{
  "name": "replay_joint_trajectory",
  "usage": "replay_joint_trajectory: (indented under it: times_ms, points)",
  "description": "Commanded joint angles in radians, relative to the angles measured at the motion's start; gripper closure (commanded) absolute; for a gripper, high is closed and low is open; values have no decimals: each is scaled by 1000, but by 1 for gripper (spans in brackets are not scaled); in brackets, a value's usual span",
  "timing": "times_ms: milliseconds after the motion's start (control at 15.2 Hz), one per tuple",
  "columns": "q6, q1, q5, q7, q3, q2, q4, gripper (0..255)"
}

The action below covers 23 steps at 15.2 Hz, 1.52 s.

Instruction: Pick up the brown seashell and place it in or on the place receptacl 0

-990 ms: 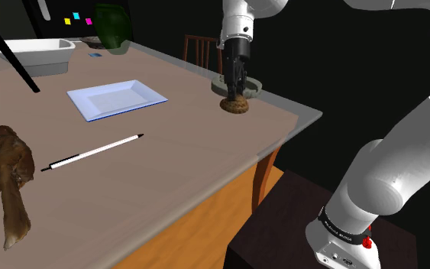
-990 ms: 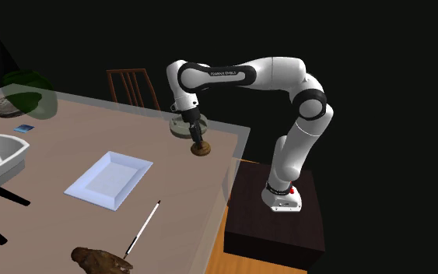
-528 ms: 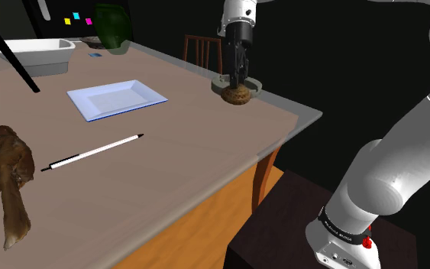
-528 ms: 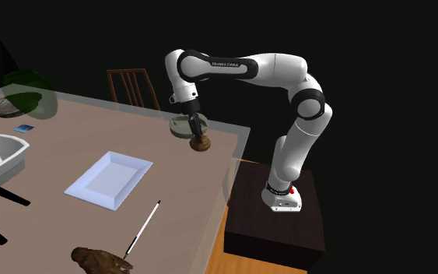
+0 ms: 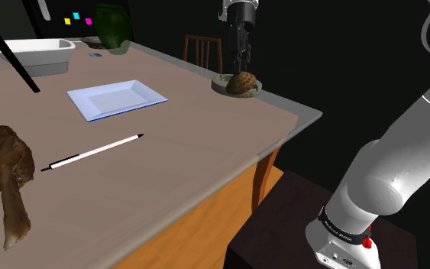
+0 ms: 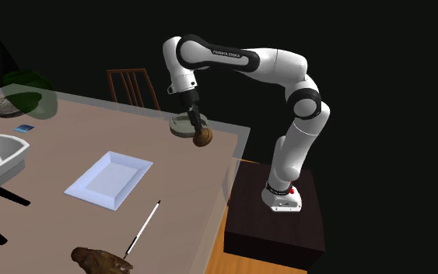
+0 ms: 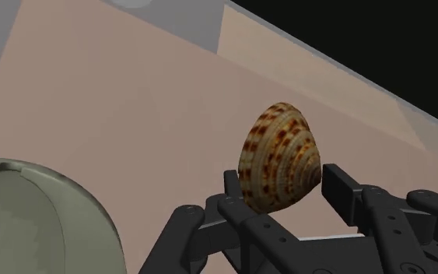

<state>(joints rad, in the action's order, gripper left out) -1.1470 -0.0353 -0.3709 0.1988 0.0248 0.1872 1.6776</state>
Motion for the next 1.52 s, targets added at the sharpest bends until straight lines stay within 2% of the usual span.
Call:
replay_joint_trajectory:
  times_ms: [0,330,660,924,990,1452]
  points:
    - [15,0,-3,-7,0,-4,-20,255]
    - [85,-43,35,89,-61,-134,-187,255]
    - [175,-96,54,178,-112,-299,-412,255]
    - [280,-155,46,237,-143,-477,-676,255]
    - [352,-192,28,251,-152,-587,-851,255]
    - [195,-166,75,295,-152,-479,-583,255]
